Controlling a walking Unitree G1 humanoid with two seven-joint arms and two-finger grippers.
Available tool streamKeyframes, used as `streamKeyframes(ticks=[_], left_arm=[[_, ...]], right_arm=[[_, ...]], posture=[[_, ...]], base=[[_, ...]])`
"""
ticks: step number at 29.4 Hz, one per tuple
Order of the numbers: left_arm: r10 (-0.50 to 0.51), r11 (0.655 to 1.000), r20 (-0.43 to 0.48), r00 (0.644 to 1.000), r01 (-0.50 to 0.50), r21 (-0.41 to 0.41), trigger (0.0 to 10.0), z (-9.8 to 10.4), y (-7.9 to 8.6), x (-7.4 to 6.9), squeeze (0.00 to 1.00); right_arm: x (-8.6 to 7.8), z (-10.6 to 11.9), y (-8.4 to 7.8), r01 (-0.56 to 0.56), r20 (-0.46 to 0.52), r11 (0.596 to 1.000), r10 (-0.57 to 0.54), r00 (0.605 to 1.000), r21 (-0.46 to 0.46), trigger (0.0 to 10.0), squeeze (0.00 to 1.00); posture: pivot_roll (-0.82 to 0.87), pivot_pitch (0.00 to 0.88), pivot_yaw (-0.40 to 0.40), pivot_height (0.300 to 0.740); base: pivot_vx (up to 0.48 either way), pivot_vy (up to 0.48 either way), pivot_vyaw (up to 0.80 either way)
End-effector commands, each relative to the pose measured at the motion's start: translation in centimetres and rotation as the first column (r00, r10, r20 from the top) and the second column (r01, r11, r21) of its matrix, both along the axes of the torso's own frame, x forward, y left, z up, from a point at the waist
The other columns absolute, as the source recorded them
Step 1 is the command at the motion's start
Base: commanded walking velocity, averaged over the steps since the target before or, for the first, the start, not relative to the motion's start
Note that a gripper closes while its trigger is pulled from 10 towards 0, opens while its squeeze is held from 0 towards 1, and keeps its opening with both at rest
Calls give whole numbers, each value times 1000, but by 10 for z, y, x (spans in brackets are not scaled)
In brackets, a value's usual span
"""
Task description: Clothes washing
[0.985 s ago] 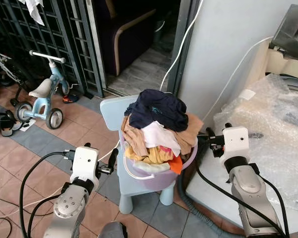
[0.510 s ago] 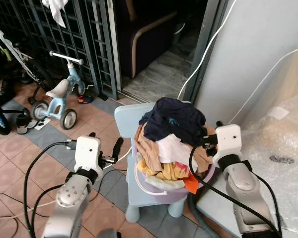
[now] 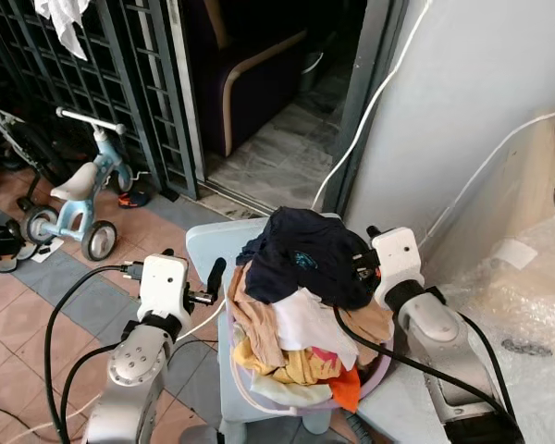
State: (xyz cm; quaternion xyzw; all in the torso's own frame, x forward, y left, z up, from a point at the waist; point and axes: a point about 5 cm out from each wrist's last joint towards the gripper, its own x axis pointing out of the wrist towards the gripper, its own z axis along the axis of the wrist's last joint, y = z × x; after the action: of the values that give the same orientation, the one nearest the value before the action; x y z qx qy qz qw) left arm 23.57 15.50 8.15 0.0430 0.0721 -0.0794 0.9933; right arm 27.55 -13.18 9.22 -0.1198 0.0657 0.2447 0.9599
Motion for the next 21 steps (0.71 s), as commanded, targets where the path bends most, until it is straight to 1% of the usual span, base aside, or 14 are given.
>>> streamKeyframes(ticks=[1,3,4,6,7,9,10,14,16,17,19,21], left_arm=[[-5,1000,3,1000,5,9,10000,4,-3,1,0],[-2,1000,6,1000,2,10,10000,5,-3,0,0],[13,1000,8,1000,-13,12,10000,6,-2,-1,0],[25,1000,11,1000,-25,15,10000,9,0,-1,0],[32,999,12,999,-32,15,10000,10,0,-2,0],[35,999,13,999,-35,15,10000,10,0,-2,0],[39,999,11,999,-39,15,10000,11,0,-3,0],[46,999,5,999,-46,16,10000,12,-1,-7,0],[46,999,-14,999,-46,14,10000,8,-2,-10,0],[41,999,-25,999,-40,15,10000,5,-4,-11,0],[38,999,-25,999,-38,15,10000,5,-5,-11,0],[37,999,-23,999,-37,15,10000,6,-5,-10,0]], right_arm=[[5,-2,2,-68,-22,997,68,997,-27,10000,0],[8,-1,8,-117,-2,991,117,993,-68,10000,0],[17,3,10,-107,0,992,107,994,-69,10000,0],[27,6,11,-91,-13,994,90,996,-63,10000,0],[30,5,11,-92,-18,992,90,996,-89,10000,0],[31,4,11,-87,-25,991,85,996,-102,10000,0],[33,1,10,-76,-44,991,71,997,-112,10000,0],[42,-6,5,-20,-88,992,9,996,-125,10000,0],[48,-13,4,23,-120,987,-42,992,-159,10000,0],[53,-21,-1,72,-170,975,-109,979,-210,10000,0],[54,-26,-5,96,-200,969,-143,969,-226,10000,0],[54,-28,-7,104,-210,969,-153,966,-226,10000,0]], posture=[[1,53,-13,740],[2,52,-13,740],[18,54,-21,740],[25,66,-24,740],[26,72,-25,740],[30,80,-29,740],[32,85,-31,740],[38,93,-34,740],[37,86,-36,740],[41,81,-37,740],[43,71,-40,740],[43,71,-40,740]], base=[[0,0,800],[0,0,800],[0,0,800],[0,0,800],[0,0,800],[0,0,800],[0,0,463],[0,0,0],[0,0,0],[0,0,0],[0,0,0],[0,0,0]])
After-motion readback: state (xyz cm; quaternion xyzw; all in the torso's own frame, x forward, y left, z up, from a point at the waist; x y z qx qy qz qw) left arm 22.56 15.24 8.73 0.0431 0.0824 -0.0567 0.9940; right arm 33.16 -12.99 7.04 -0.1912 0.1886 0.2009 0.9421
